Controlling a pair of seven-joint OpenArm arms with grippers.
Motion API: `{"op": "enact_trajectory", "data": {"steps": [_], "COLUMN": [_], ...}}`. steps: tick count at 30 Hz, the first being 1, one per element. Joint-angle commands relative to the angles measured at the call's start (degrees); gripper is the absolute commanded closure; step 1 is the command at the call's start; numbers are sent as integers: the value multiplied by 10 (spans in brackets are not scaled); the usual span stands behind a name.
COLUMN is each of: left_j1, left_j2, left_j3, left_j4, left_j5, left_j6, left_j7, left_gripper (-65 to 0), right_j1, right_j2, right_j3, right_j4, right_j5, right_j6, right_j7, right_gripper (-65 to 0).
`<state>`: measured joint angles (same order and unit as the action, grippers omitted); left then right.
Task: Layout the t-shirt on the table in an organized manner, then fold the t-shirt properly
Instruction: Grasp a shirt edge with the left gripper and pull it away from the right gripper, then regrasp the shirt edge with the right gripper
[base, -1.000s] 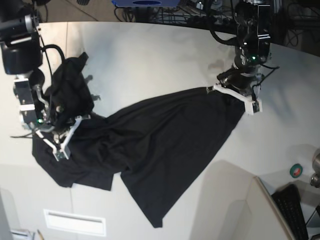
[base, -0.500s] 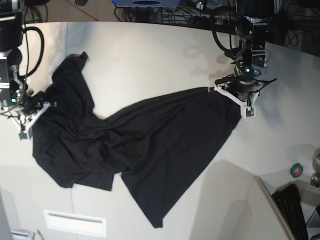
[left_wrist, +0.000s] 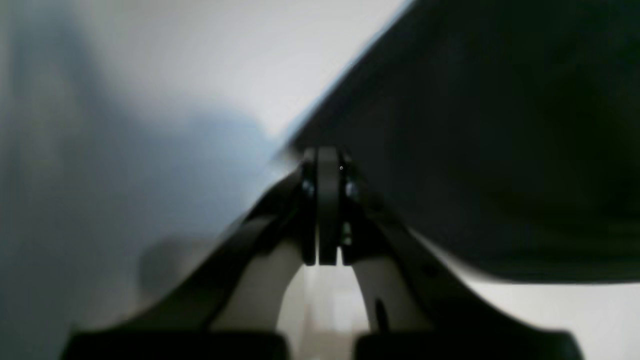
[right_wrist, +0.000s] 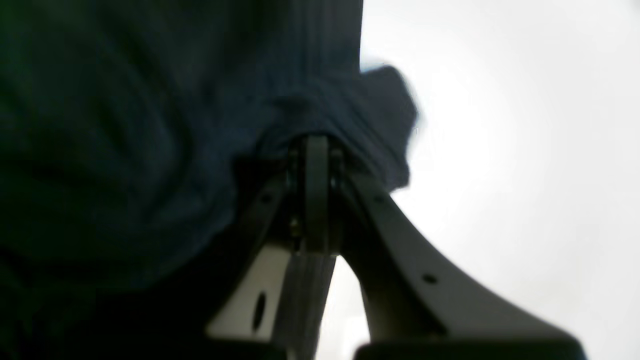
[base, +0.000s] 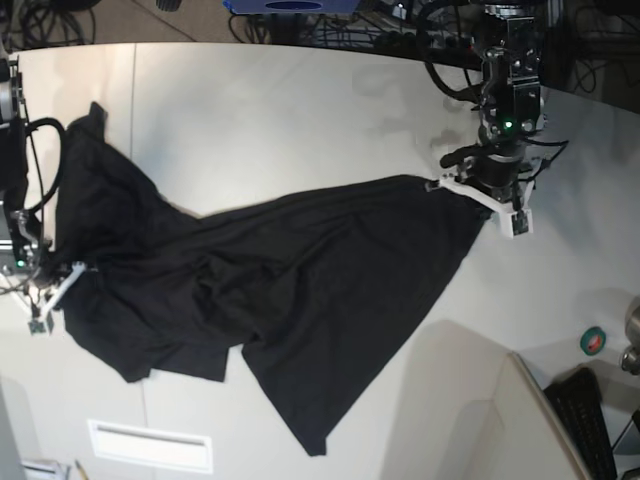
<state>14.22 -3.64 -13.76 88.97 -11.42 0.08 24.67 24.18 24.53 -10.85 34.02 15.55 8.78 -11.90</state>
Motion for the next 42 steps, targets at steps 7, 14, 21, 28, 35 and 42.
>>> {"op": "enact_trajectory", "data": {"steps": [7,14,21,28,35,42], "left_j1": [24,12,-58,-114,-129,-127], "left_j2": [-10,-51,-64,-63,-63,-66], "left_j3": [-68,-94,-62,-17,-12,-17], "left_j4": [27,-42,-161,-248,-293,-291], "left_j5": [-57,-239,-255,-255,-256,-256], "left_j6": [6,6,6,-44,-68,-68], "left_j7": [-10,-11,-11,-10,-10,-10], "left_gripper": [0,-490,-540,-540,-375,0], "right_j1": [-172,-301,-352,-329,-255,-226], "right_j2": [25,-55,-108,-152,-120,-91], "right_j3": [123,277,339,460,556,517], "right_j4": [290,502,568,531,372,268], "right_j5": [5,4,5,6,4,4], "right_j6": [-6,-2,-2,121,219,241], "right_j7": [-55,-143,-150,-151,-223,-220], "right_gripper": [0,-18,-306,-315,-315,-446]}}
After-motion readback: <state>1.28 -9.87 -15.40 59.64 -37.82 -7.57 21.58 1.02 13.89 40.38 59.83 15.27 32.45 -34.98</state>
